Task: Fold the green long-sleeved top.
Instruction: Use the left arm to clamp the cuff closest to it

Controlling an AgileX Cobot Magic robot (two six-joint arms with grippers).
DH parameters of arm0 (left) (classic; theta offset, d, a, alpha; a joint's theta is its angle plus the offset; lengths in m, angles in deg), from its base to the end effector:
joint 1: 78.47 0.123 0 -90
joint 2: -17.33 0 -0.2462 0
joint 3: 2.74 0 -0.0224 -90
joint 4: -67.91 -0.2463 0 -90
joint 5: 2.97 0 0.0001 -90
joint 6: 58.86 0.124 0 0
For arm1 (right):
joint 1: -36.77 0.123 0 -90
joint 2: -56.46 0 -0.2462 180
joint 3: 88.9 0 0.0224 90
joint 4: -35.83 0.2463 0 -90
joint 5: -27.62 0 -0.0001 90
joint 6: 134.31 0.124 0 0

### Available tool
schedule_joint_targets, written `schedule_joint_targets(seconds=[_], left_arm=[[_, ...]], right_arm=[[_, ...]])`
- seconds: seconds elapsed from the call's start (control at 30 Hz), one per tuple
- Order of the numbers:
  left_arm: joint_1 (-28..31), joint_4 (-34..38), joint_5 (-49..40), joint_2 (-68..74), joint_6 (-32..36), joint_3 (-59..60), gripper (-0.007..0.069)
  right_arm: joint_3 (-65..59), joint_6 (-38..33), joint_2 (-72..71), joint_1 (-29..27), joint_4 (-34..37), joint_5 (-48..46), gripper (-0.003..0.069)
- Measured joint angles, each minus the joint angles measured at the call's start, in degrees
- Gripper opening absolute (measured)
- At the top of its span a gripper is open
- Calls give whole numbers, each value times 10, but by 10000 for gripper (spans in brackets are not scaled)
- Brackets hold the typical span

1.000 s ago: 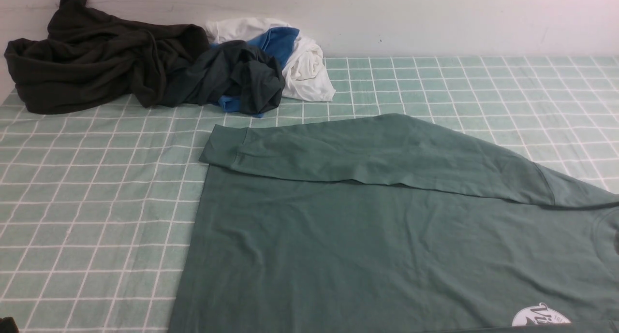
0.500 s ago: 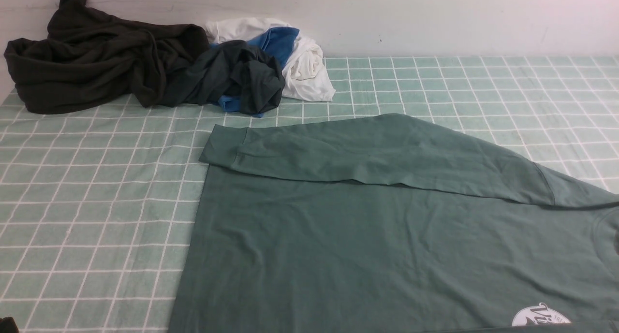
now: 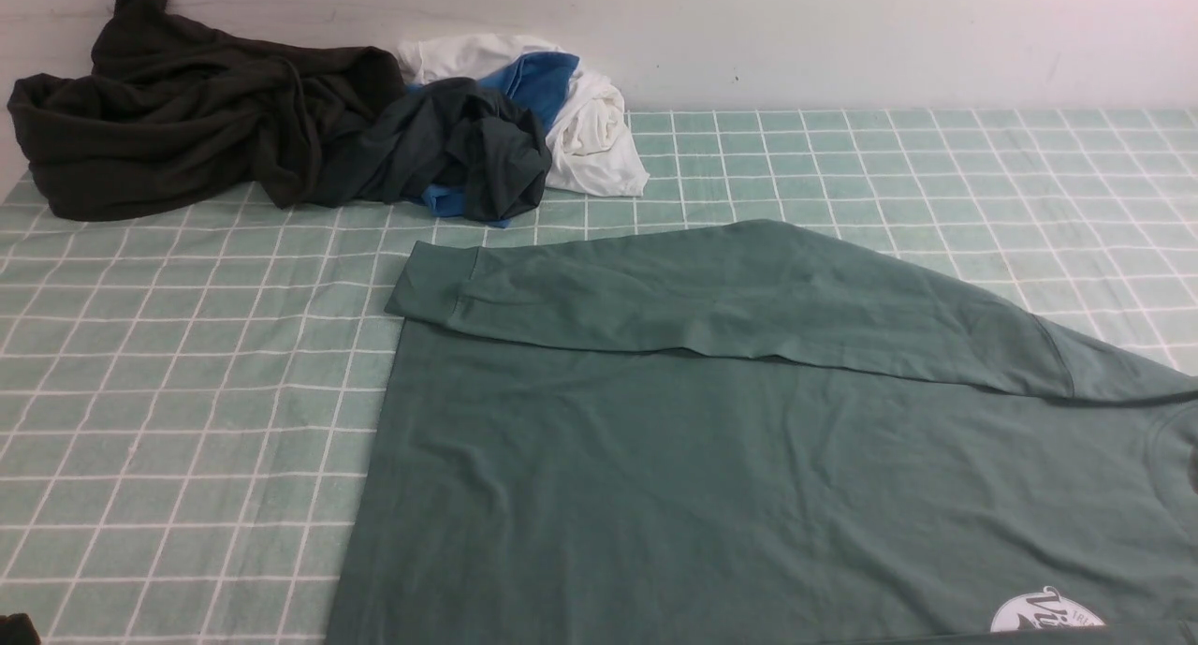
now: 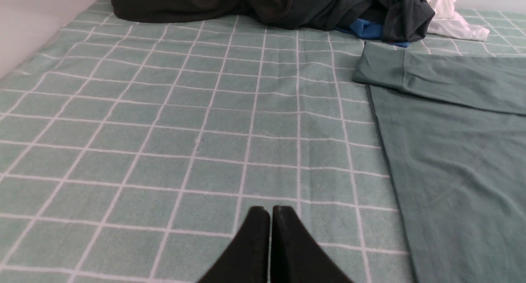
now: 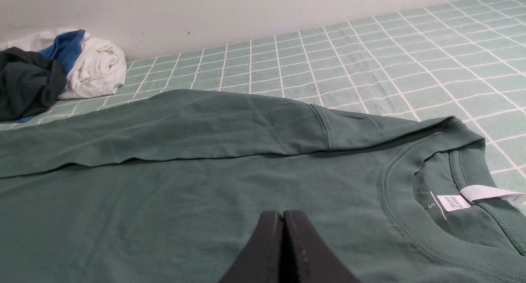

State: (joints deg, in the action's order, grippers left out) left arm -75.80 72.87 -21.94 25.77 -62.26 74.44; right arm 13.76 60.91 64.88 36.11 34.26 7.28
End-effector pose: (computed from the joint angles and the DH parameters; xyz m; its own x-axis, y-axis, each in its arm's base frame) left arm 0.1203 0.0021 0.1691 -0.2453 -0.1523 -0.9574 -0.0545 0.9882 -0.1432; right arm 0.1195 -0.0026 0.1651 -0.2643 0.2407 -0.9339 0.0859 0.9704 0.2258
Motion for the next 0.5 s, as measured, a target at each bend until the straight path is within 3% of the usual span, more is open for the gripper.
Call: schedule_joint_targets(seconds=[0.27,0.5], left_arm=[[0,175,8,0,-43,5,-4],[0,389,13,0,-51,5,-4]], right_arm=[[0,0,0,0,0,0,-13],[0,0,0,0,0,0,-13]])
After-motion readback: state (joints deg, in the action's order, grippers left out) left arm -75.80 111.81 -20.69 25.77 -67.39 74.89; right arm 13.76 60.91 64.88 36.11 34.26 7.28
